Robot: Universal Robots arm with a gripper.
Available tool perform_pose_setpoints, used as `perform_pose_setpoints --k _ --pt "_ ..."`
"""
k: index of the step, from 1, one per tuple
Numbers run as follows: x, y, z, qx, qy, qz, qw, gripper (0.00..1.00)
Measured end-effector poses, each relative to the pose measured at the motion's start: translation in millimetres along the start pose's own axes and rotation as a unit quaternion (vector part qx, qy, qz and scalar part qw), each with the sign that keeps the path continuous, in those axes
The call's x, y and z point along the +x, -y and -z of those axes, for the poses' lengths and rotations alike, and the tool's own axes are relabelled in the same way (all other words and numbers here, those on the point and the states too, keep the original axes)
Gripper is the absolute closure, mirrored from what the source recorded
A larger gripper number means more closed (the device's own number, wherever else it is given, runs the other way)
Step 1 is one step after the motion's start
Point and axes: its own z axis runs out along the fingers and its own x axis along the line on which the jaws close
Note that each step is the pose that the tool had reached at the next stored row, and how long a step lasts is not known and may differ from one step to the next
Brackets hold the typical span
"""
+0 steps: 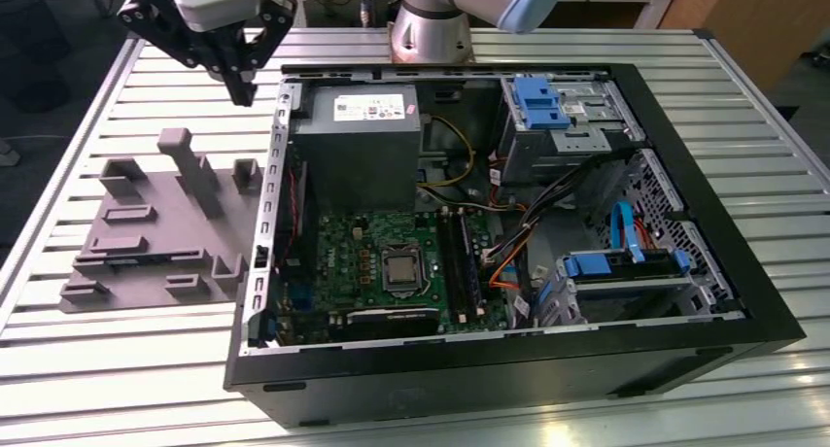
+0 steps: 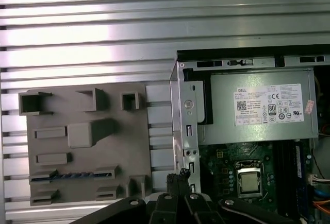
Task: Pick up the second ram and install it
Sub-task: 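Reach for the second ram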
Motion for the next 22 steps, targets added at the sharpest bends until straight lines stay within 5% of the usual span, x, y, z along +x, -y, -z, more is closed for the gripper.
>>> perform_pose_setpoints --k 22 --pt "23.1 2.5 0.3 0.0000 0.0000 0.000 1.0000 0.89"
